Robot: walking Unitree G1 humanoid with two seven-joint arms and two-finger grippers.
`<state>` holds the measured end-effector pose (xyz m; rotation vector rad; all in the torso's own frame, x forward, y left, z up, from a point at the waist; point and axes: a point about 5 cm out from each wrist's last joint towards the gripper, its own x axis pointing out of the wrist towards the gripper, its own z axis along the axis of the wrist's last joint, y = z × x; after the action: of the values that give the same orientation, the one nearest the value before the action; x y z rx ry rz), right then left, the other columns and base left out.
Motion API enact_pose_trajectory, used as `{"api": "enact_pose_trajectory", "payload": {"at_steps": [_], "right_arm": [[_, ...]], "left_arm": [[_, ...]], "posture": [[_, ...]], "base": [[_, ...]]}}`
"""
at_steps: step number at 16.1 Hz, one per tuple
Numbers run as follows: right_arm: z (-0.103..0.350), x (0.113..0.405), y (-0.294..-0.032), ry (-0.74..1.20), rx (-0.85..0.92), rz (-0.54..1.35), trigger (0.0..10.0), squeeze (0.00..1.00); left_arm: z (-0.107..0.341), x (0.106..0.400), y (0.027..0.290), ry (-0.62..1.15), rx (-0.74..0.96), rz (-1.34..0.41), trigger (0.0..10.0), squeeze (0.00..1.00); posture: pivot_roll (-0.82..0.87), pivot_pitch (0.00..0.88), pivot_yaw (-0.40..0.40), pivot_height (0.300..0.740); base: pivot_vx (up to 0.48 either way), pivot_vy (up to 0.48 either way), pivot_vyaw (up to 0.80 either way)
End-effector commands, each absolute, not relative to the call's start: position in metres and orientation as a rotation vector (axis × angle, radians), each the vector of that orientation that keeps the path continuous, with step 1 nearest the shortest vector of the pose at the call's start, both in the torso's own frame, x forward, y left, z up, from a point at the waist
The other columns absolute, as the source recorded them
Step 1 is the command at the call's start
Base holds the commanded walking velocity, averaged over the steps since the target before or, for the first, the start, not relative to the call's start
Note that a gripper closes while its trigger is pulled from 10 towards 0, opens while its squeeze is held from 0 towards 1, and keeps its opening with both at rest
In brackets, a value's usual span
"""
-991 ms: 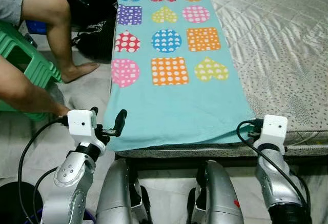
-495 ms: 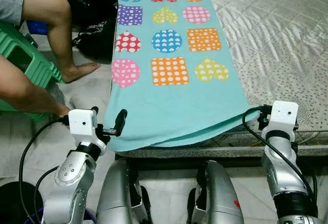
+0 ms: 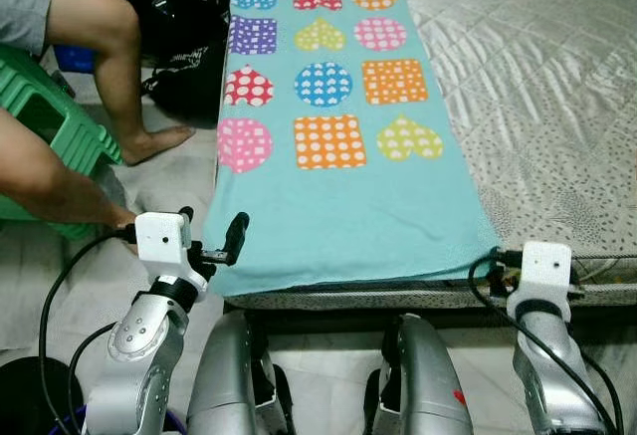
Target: Clean up the room
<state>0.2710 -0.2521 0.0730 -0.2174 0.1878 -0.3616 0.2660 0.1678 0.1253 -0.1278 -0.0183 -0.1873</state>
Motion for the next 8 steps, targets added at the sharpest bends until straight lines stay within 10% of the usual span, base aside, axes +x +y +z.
{"api": "enact_pose_trajectory", "payload": {"at_steps": [1, 8], "right_arm": [[0.072, 0.263, -0.252, 0.190, -0.178, -0.343, 10.0, 1.00], [0.083, 0.253, -0.248, 0.134, -0.128, -0.286, 10.0, 1.00]], "left_arm": [[0.120, 0.263, 0.170, 0.003, -0.121, -0.185, 10.0, 0.00], [0.120, 0.268, 0.167, -0.006, -0.130, -0.189, 10.0, 0.00]], "posture": [[0.05, 0.195, 0.028, 0.585], [0.01, 0.188, 0.036, 0.585]], "base": [[0.000, 0.000, 0.00], [0.000, 0.000, 0.00]]}}
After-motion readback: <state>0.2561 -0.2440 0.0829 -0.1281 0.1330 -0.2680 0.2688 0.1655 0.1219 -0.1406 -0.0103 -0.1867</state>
